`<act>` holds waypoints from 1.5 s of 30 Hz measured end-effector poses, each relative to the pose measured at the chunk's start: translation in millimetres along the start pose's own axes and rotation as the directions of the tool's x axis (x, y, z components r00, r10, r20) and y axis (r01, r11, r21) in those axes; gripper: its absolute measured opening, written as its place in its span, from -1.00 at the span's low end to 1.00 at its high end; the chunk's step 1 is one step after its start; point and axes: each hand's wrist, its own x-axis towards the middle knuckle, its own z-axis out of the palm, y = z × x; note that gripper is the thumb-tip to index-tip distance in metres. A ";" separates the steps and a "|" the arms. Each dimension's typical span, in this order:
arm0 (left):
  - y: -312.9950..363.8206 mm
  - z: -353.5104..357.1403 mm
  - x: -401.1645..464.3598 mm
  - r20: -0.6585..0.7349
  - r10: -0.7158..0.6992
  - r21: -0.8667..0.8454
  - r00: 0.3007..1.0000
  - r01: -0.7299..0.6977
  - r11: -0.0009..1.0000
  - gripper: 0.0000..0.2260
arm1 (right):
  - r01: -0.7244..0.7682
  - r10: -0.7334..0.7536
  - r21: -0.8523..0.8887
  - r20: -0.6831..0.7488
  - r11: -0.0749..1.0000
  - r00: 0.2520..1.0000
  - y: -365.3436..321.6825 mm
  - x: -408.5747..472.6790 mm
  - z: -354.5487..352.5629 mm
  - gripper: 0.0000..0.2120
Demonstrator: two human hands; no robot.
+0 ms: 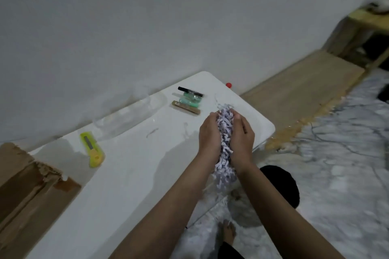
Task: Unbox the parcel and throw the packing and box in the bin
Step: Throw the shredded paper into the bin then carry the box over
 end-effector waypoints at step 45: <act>-371.2 367.5 153.0 0.002 -0.772 0.586 0.636 0.625 0.516 -0.47 | -0.813 0.856 0.294 -0.302 0.502 0.419 287.9 256.4 -406.0 -0.47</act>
